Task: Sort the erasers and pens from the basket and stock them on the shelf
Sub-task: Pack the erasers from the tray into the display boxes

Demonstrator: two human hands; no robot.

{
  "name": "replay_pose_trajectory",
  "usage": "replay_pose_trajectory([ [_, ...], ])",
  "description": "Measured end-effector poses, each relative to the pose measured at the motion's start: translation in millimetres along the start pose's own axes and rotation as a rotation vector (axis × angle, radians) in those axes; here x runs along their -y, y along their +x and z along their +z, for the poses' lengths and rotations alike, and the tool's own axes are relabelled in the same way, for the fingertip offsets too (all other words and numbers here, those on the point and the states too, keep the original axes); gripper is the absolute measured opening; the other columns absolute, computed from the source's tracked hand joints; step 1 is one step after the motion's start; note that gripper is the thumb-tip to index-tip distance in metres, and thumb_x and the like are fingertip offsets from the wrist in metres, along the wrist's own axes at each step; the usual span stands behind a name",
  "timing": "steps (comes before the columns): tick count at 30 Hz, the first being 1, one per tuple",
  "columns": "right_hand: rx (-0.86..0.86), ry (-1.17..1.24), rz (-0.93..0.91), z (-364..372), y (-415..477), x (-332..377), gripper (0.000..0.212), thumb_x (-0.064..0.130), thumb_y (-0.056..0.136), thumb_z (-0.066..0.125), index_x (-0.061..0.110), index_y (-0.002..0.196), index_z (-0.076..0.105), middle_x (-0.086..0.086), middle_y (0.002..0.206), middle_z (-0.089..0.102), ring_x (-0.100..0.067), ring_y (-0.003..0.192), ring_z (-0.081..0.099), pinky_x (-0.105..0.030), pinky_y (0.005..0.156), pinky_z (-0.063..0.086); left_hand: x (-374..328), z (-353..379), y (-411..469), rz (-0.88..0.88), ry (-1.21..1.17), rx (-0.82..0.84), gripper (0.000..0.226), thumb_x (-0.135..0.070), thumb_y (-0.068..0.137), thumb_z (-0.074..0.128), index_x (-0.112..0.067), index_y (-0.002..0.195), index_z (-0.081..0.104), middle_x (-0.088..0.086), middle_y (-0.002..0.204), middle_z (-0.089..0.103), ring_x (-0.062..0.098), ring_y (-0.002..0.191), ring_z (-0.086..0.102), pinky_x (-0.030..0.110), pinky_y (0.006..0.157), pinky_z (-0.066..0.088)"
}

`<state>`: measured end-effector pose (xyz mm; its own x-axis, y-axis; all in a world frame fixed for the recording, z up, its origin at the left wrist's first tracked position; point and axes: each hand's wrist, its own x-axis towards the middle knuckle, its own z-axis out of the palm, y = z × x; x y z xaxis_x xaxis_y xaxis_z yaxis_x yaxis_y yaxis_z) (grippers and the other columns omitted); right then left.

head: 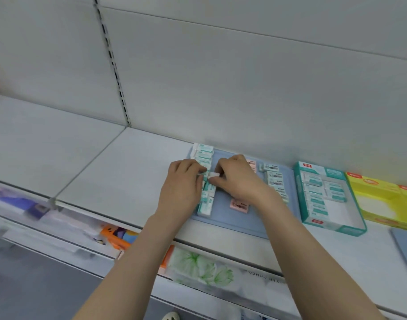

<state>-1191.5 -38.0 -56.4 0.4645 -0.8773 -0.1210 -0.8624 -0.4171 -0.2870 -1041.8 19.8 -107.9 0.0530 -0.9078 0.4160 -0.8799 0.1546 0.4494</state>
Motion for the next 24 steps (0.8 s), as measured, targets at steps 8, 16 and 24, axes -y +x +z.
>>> replay_pose_trajectory([
  [8, -0.143, 0.385, -0.057, -13.6, -8.4, -10.2, 0.021, 0.014, 0.077, 0.075, 0.026, 0.09, 0.064, 0.008, 0.092, 0.066, -0.004, 0.089, 0.059, -0.024, 0.079, 0.046, -3.8, -7.7, 4.3, -0.012, 0.039, 0.062, 0.046, -0.034, 0.089, 0.028, -0.016, 0.103, 0.068, 0.003, 0.109, 0.064, 0.029, 0.103, 0.053, 0.041, 0.083, 0.048],
  [16, -0.268, 1.028, -0.04, -31.7, -12.7, -3.1, 0.011, 0.003, 0.086, 0.07, 0.013, 0.089, 0.066, -0.003, 0.082, 0.067, -0.013, 0.069, 0.066, -0.021, 0.066, 0.052, -28.0, -35.1, 26.0, -0.117, -0.321, 0.071, 0.022, -0.034, 0.09, 0.064, -0.023, 0.109, 0.064, -0.013, 0.098, 0.065, 0.009, 0.099, 0.059, 0.025, 0.082, 0.044],
  [24, -0.025, -0.12, -0.065, 4.6, 1.4, -11.1, 0.041, 0.05, 0.085, 0.062, 0.014, 0.103, 0.072, -0.007, 0.106, 0.059, -0.028, 0.114, 0.043, -0.04, 0.096, 0.04, -16.6, -27.1, 17.9, -0.248, -0.342, 0.058, 0.01, -0.025, 0.091, 0.062, -0.026, 0.099, 0.057, -0.016, 0.081, 0.06, 0.005, 0.076, 0.059, 0.031, 0.075, 0.049],
])
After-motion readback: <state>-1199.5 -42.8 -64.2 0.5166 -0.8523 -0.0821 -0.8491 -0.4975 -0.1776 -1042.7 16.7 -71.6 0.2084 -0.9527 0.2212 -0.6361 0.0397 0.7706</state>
